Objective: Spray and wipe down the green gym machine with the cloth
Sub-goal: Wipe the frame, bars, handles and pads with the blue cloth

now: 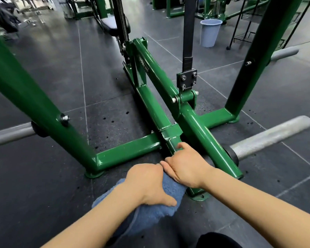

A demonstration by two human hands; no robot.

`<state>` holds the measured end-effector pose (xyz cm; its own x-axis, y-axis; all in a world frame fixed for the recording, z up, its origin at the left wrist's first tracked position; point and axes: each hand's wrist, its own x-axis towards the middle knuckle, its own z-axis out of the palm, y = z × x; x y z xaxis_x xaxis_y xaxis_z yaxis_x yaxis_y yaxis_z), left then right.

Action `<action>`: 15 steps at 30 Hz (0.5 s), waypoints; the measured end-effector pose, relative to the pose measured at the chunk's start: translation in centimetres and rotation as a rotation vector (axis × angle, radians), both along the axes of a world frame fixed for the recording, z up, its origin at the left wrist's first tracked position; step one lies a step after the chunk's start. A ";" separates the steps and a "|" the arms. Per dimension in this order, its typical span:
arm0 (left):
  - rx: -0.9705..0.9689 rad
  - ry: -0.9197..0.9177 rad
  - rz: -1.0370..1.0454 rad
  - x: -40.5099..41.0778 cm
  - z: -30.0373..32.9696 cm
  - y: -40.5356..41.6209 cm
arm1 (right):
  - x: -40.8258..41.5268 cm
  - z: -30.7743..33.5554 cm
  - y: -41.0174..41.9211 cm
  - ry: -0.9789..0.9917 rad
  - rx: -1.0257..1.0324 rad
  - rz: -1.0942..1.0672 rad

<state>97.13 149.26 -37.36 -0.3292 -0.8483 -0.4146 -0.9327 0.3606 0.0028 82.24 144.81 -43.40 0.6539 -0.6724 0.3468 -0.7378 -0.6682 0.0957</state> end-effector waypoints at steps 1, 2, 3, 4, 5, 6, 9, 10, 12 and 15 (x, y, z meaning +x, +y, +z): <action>-0.007 -0.008 -0.014 -0.5 -0.1 -0.4 | -0.4 0.0 -0.4 0.013 -0.041 -0.003; -0.009 -0.009 -0.031 -1.0 0.0 -0.8 | -0.8 0.1 -0.9 0.032 -0.058 -0.008; 0.006 -0.008 -0.041 -1.4 0.1 -1.2 | -1.1 0.0 -1.2 0.054 -0.071 -0.010; 0.034 0.004 -0.048 -1.6 0.1 -1.6 | -1.2 0.2 -1.5 0.080 -0.078 -0.010; 0.073 0.031 -0.050 -1.8 0.0 -2.1 | -1.3 0.5 -1.7 0.111 -0.052 -0.021; 0.117 0.068 -0.040 -2.0 -0.2 -2.6 | -1.6 1.0 -2.0 0.157 0.003 -0.037; 0.196 0.168 -0.024 -2.6 -0.5 -3.9 | -2.2 2.2 -1.9 0.357 0.227 -0.140; 0.206 0.177 -0.032 -2.7 -0.7 -4.0 | -2.4 2.4 -1.9 0.399 0.291 -0.160; 0.215 0.165 -0.043 -2.3 -1.0 -3.7 | -2.1 2.7 -1.3 0.382 0.455 -0.203; 0.182 0.130 -0.063 -0.4 -1.4 -2.8 | 0.6 2.8 0.2 0.247 0.620 -0.204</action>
